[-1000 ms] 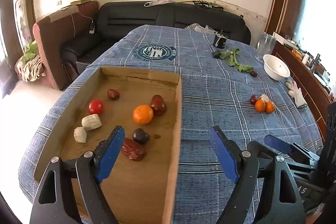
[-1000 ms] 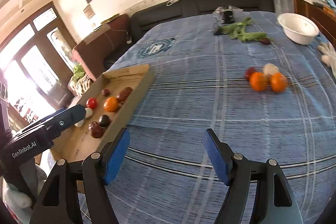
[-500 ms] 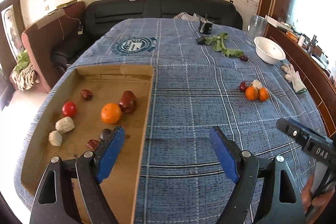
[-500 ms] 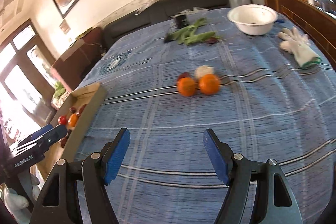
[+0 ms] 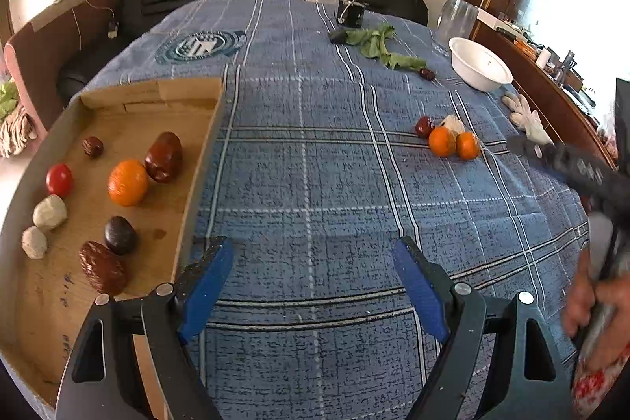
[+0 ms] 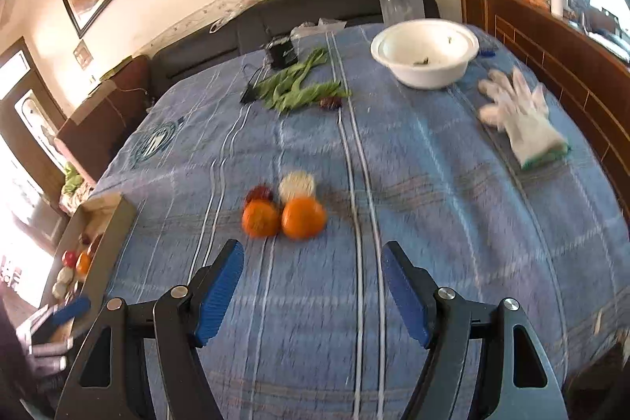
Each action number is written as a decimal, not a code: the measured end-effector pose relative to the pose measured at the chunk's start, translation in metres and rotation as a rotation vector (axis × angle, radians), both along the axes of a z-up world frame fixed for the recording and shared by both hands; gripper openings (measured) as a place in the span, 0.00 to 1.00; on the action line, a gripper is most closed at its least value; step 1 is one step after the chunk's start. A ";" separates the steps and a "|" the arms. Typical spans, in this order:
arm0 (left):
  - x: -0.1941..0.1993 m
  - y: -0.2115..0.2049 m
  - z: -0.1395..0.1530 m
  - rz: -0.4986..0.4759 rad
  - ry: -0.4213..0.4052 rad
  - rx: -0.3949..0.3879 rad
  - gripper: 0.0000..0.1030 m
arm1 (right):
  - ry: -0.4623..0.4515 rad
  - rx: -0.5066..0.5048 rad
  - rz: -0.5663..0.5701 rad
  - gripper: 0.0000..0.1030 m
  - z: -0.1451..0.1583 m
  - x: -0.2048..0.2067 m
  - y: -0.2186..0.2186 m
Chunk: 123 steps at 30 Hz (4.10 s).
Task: Organize fruits
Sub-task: 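Lift both tools out of the tray back toward the oranges on the cloth, then grasp a mandarin orange with the left gripper while the right gripper grasps a round yam slice, then carry the orange and yam slice into the tray and open both grippers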
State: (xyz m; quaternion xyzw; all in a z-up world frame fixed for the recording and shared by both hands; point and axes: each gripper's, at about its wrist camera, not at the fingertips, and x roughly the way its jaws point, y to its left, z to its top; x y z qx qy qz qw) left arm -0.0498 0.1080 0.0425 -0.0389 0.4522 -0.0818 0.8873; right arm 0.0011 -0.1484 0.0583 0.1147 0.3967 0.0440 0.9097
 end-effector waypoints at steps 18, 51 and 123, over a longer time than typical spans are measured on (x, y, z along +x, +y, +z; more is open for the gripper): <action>-0.001 -0.016 -0.006 -0.043 0.021 -0.034 0.80 | 0.013 0.466 0.207 0.66 -0.027 0.033 -0.013; 0.097 -0.017 0.004 0.058 -0.052 -0.155 0.53 | 0.052 0.012 0.042 0.66 -0.021 0.054 0.012; -0.036 0.214 -0.004 0.438 -0.059 -0.168 0.28 | -0.039 -0.119 0.724 0.34 -0.004 -0.084 0.310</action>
